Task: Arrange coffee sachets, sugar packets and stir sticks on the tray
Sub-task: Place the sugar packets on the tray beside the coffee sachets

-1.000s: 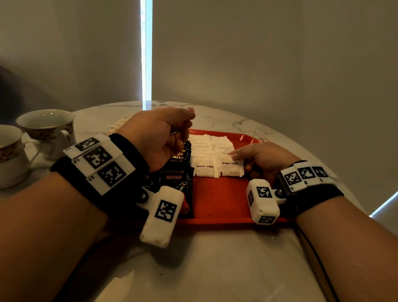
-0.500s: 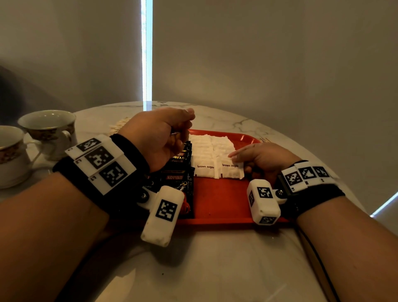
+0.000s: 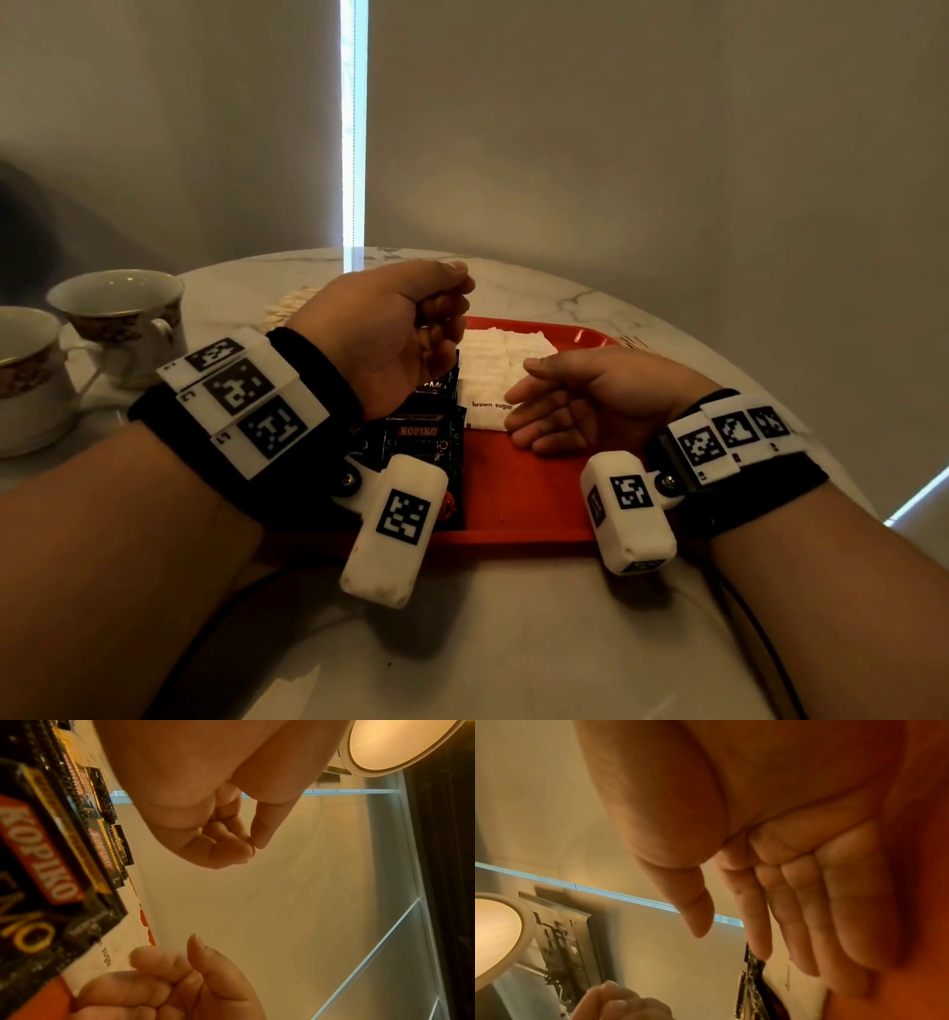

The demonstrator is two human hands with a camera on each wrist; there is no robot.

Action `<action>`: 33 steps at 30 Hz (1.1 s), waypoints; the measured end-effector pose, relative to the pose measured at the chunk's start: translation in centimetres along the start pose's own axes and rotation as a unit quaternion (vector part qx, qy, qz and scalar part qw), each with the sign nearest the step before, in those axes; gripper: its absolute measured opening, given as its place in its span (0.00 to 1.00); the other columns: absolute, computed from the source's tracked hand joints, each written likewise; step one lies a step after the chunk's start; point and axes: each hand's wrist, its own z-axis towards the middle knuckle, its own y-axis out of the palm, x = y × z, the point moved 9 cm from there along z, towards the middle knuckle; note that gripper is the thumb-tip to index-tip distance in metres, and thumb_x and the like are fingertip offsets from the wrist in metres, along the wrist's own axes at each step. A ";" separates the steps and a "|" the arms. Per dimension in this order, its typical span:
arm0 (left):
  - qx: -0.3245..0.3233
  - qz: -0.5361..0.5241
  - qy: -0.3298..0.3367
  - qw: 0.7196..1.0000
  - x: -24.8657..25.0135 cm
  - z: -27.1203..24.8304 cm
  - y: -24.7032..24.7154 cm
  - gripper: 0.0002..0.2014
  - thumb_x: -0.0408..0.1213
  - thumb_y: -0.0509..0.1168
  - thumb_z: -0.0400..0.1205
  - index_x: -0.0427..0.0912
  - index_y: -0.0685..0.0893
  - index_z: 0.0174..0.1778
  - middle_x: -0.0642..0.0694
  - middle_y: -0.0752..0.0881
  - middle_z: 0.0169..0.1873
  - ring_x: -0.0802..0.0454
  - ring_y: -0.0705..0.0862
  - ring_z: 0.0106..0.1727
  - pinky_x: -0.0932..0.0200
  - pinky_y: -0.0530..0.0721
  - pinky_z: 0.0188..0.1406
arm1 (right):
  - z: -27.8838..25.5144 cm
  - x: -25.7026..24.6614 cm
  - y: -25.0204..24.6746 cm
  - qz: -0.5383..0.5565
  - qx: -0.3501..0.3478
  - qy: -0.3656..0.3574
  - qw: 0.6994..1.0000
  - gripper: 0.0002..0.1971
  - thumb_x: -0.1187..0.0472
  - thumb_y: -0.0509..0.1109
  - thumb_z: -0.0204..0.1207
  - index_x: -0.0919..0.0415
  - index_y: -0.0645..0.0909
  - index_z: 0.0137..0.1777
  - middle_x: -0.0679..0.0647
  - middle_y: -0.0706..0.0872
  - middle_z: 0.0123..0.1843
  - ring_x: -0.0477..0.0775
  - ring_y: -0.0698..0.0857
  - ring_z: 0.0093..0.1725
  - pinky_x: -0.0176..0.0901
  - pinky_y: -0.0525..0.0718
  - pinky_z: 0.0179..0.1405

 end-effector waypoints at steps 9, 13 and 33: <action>0.006 -0.003 0.001 1.000 -0.1 0.2 -0.2 0.08 0.40 0.68 0.85 0.41 0.86 0.42 0.50 0.80 0.29 0.57 0.80 0.28 0.67 0.78 0.21 | 0.2 -0.1 -0.3 -0.015 0.032 -0.013 0.999 0.16 0.53 0.66 0.84 0.67 0.85 0.56 0.64 0.91 0.48 0.56 0.90 0.41 0.42 0.82 0.37; 0.003 -0.009 0.003 1.000 0.1 0.2 -0.3 0.08 0.40 0.68 0.85 0.41 0.86 0.42 0.50 0.81 0.29 0.57 0.80 0.28 0.68 0.78 0.21 | -0.8 -1.6 -3.5 0.022 0.144 -0.064 0.987 0.14 0.52 0.67 0.84 0.64 0.84 0.51 0.59 0.88 0.42 0.51 0.85 0.35 0.41 0.78 0.33; 0.011 -0.058 0.011 0.998 1.4 0.3 -1.8 0.06 0.40 0.68 0.85 0.41 0.86 0.46 0.50 0.83 0.32 0.56 0.81 0.33 0.66 0.81 0.26 | 0.6 -2.1 -4.1 0.012 0.209 0.050 0.976 0.47 0.31 0.69 0.74 0.56 0.60 0.87 0.75 0.71 0.79 0.75 0.71 0.78 0.69 0.69 0.80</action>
